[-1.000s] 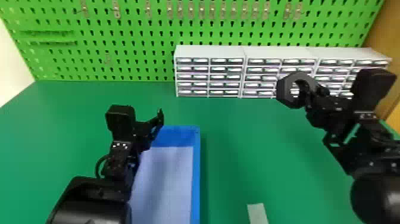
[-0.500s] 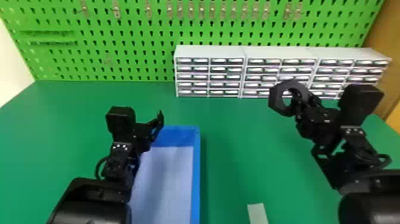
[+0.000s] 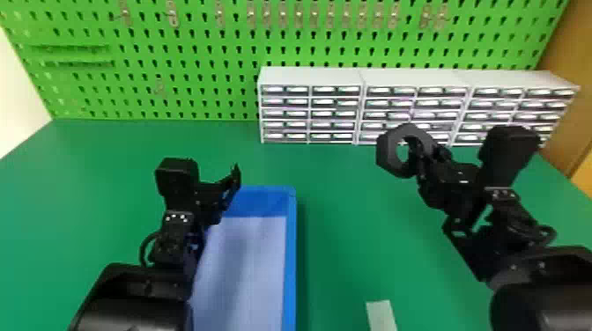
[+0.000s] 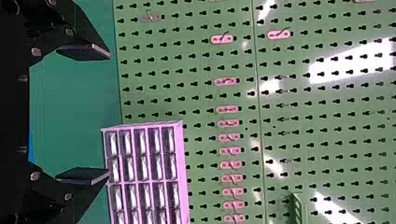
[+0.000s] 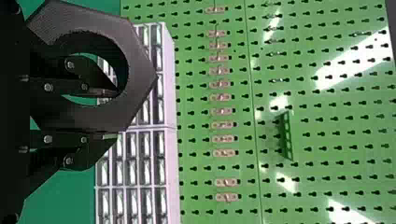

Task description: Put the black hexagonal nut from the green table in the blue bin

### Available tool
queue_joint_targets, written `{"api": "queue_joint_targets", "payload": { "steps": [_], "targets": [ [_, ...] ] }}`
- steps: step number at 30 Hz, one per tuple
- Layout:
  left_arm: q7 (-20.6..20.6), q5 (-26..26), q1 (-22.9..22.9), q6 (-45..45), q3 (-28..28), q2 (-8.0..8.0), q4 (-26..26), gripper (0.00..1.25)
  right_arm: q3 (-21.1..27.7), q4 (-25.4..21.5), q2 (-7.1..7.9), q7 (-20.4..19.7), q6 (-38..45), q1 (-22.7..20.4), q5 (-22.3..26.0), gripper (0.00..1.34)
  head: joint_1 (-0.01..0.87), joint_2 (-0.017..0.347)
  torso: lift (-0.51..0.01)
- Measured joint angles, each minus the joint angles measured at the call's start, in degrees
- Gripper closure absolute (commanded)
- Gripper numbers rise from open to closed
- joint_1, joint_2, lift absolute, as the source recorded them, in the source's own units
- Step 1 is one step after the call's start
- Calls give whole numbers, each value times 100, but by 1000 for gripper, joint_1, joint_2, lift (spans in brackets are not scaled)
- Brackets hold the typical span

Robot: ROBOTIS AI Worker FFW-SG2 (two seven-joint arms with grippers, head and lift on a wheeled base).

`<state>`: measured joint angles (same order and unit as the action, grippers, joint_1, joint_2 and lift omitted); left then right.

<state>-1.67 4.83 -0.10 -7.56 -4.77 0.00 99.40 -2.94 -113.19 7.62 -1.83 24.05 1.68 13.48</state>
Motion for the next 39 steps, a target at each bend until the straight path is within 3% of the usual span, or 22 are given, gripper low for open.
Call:
{"api": "queue_joint_targets", "payload": {
  "steps": [27,39],
  "targets": [
    [0,50,-26,0,13,0,0,369,-701,-179,391,43,970,396,684,1088,657,57,-95],
    [0,53,-55,0,-11,0,-17,369,-733,-212,423,565,1425,523,729,1087,657,57,-95]
  ]
}}
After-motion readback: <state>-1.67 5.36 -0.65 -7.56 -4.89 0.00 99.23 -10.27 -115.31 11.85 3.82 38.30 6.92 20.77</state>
